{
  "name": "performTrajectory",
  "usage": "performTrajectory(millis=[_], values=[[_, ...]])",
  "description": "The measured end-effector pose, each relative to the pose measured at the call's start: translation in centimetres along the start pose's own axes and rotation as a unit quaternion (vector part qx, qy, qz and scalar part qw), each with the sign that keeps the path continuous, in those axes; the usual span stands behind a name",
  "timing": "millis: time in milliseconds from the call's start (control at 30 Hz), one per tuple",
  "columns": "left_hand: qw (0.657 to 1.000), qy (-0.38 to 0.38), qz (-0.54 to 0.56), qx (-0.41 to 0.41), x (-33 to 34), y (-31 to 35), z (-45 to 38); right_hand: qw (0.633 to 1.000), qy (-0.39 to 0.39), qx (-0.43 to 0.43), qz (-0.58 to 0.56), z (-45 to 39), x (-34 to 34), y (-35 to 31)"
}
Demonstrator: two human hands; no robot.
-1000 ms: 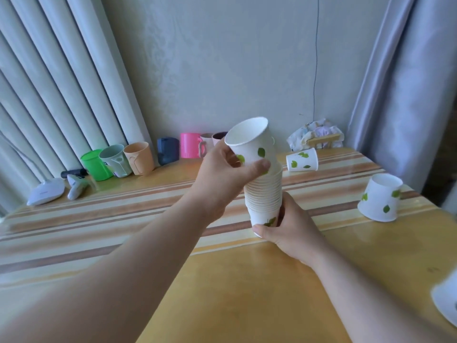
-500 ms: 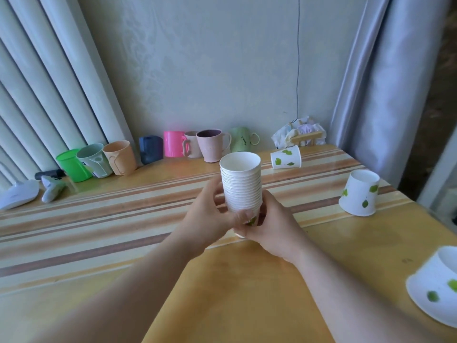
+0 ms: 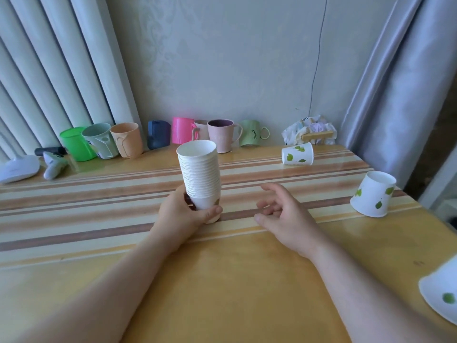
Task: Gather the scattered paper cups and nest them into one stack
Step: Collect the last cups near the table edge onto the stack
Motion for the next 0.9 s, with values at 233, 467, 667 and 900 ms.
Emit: performTrajectory(millis=[233, 467, 667, 900], values=[[1.0, -0.005, -0.03, 0.003, 0.4, -0.5, -0.3, 0.976, 0.069, 0.126, -0.166, -2.7, -2.5, 1.1], [0.999, 0.017, -0.042, 0.019, 0.8, -0.9, -0.7, 0.928, 0.245, 0.207, -0.189, -10.1, -10.3, 2.2], [0.996, 0.023, -0.073, 0.035, 0.9, -0.9, -1.0, 0.889, 0.336, 0.252, -0.183, -13.8, -12.3, 4.8], [0.998, 0.014, -0.045, 0.042, 0.8, -1.0, -0.6, 0.912, 0.29, 0.204, -0.206, -13.6, -11.1, 3.7]])
Point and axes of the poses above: each hand's wrist, its own z-axis away from the middle knuckle, its own x-axis out of the palm, y = z × x, the point moved 4 cm from there along -z, towards the middle knuckle, and after that the axes turned 15 degrees about -y, right-handed, at the moved point
